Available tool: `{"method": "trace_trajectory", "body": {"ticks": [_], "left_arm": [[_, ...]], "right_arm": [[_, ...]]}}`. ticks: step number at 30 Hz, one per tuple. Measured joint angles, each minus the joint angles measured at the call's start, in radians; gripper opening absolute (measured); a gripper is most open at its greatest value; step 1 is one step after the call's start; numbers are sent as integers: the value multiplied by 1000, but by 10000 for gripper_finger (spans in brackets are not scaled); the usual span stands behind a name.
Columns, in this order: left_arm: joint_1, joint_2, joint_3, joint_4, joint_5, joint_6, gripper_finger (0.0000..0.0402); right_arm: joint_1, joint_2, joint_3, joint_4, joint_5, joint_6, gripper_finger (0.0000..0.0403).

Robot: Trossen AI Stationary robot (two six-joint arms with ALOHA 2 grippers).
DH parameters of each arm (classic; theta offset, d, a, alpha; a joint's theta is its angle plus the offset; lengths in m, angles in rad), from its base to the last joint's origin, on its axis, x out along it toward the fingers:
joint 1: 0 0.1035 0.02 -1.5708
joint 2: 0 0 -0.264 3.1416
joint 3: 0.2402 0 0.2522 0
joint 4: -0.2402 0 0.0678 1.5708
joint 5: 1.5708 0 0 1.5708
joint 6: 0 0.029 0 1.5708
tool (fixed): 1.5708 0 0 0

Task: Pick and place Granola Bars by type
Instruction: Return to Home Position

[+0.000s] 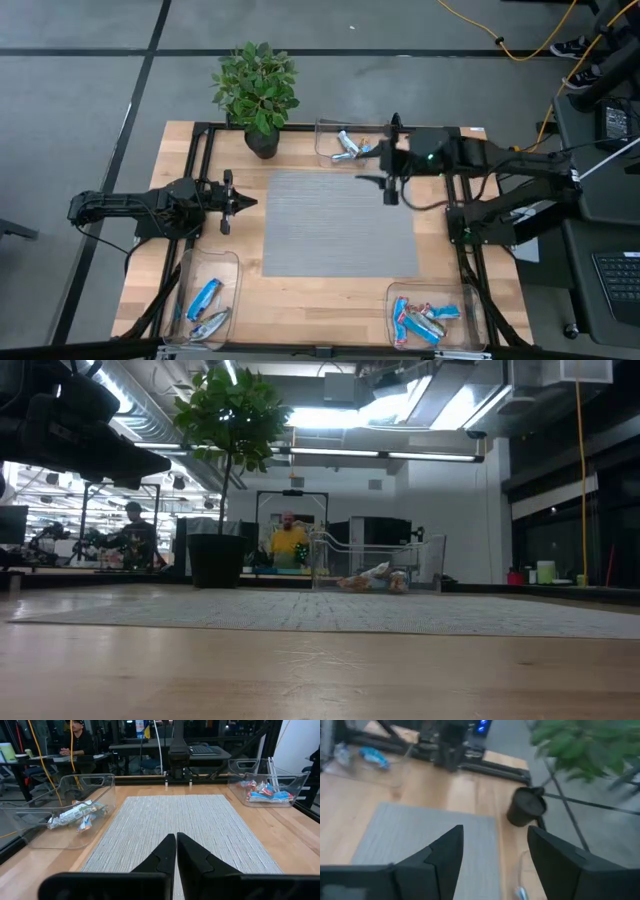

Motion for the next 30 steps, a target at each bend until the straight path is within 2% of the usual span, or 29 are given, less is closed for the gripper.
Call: {"method": "trace_trajectory", "body": {"ticks": [3,6,14,18,23,30], "left_arm": [[0,0,0,0,0,0,13],[0,0,0,0,0,0,12],[0,0,0,0,0,0,6],[0,0,0,0,0,0,10],[0,0,0,0,0,0,13],[0,0,0,0,0,0,6]], "right_arm": [[-40,-74,-66,51,-23,10,222],[-62,-175,-190,179,-64,47,222],[-20,-459,-664,705,-87,141,222],[5,-562,-869,885,-91,225,222],[9,-699,-1038,957,-163,342,222],[9,-921,-1173,949,-228,390,222]]}}
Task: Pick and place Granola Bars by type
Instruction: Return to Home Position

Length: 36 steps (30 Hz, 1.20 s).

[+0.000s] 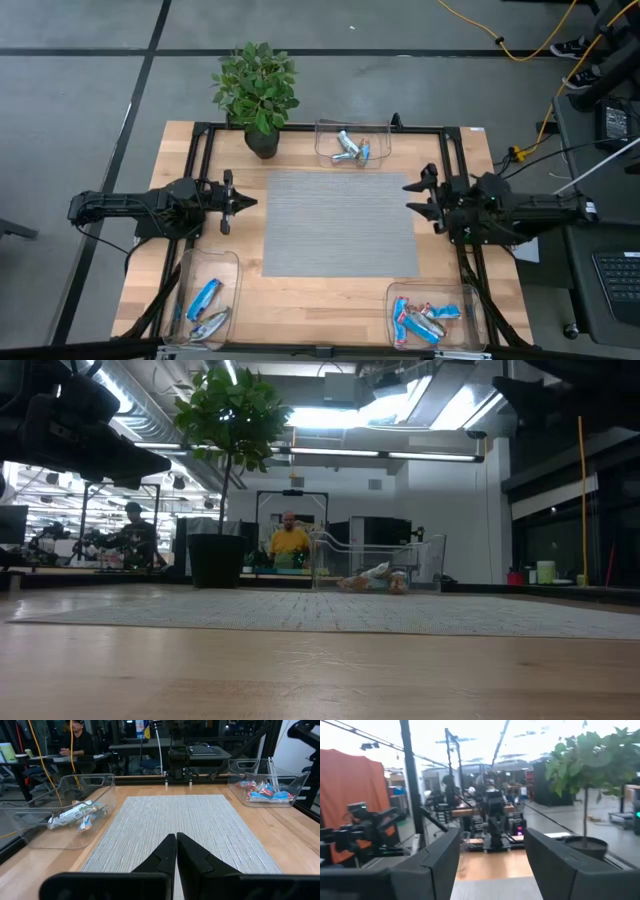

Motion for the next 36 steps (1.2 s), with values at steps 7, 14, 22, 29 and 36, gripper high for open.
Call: {"method": "trace_trajectory", "body": {"ticks": [7,14,22,29,36], "left_arm": [[0,0,0,0,0,0,10],[0,0,0,0,0,0,12],[0,0,0,0,0,0,6],[0,0,0,0,0,0,7],[0,0,0,0,0,0,13]], "right_arm": [[13,-151,-89,-27,-65,2,211],[72,-206,-141,-142,-66,-11,168],[141,-209,-141,-326,-1,-89,150],[147,-209,-141,-340,110,-216,61],[135,-209,-141,-371,100,-334,10]]}}
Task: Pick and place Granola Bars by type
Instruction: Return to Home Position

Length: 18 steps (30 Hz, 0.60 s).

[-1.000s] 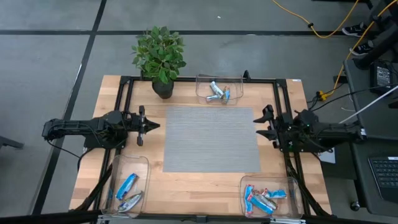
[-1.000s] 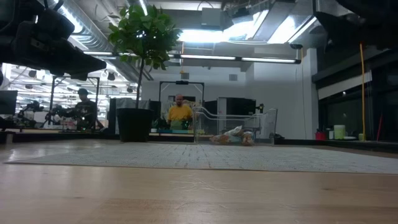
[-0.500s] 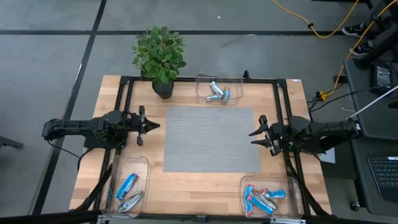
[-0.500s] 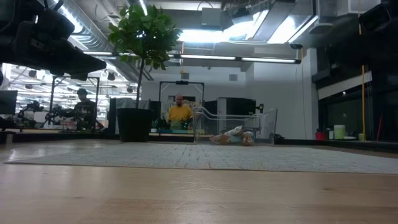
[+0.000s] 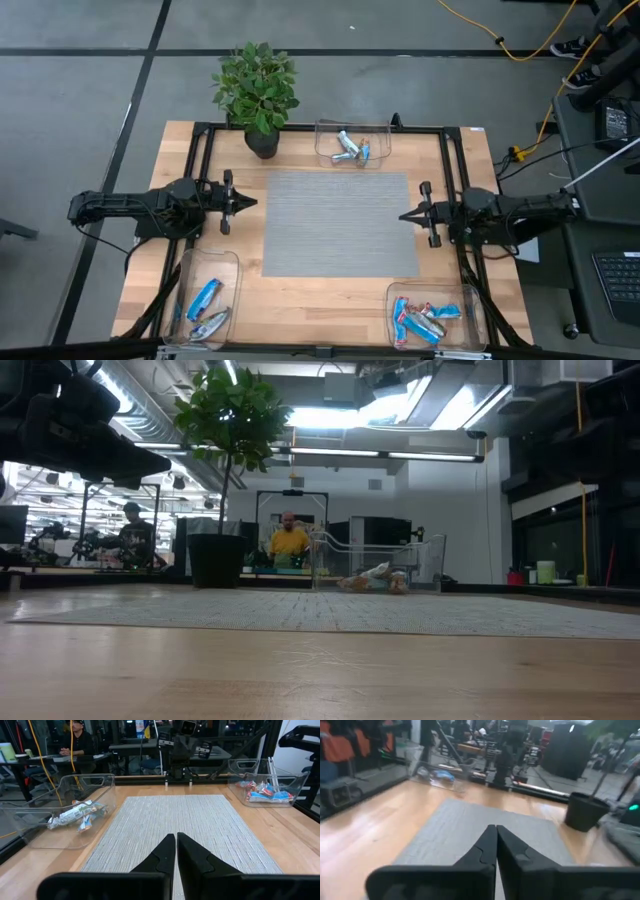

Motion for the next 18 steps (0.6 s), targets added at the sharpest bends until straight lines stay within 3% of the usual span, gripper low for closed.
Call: {"method": "trace_trajectory", "body": {"ticks": [18], "left_arm": [[0,0,0,0,0,0,8]], "right_arm": [[-61,54,0,2,2,17,6]]}}
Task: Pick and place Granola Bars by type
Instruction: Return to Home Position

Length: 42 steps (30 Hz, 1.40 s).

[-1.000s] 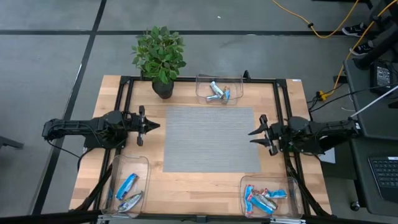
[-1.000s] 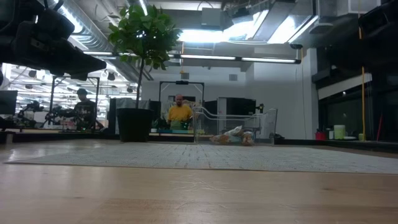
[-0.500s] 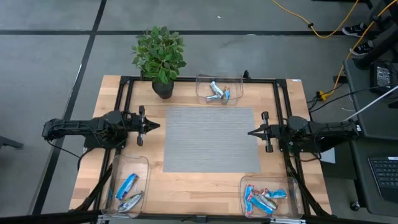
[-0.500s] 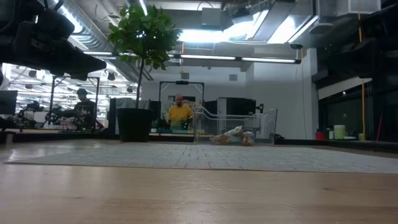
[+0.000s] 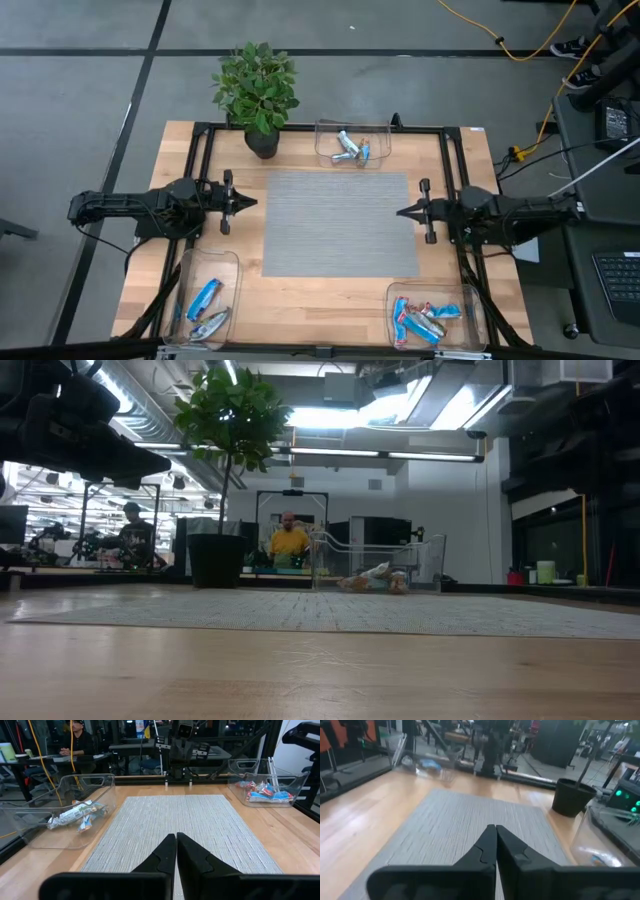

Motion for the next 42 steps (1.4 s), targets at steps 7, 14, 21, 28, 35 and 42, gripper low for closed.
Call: {"method": "trace_trajectory", "body": {"ticks": [7,14,21,28,35,42], "left_arm": [[0,0,0,0,0,0,13],[0,0,0,0,0,0,7],[0,0,0,0,0,0,6],[0,0,0,0,0,0,11],[0,0,0,0,0,0,10],[0,0,0,0,0,0,6]], "right_arm": [[0,90,0,0,6,32,7],[0,110,0,0,6,31,8],[0,110,0,-1,6,31,8],[4,61,0,-1,4,31,8],[-2,-92,1,2,1,31,8],[-2,-136,2,18,-2,31,8]]}}
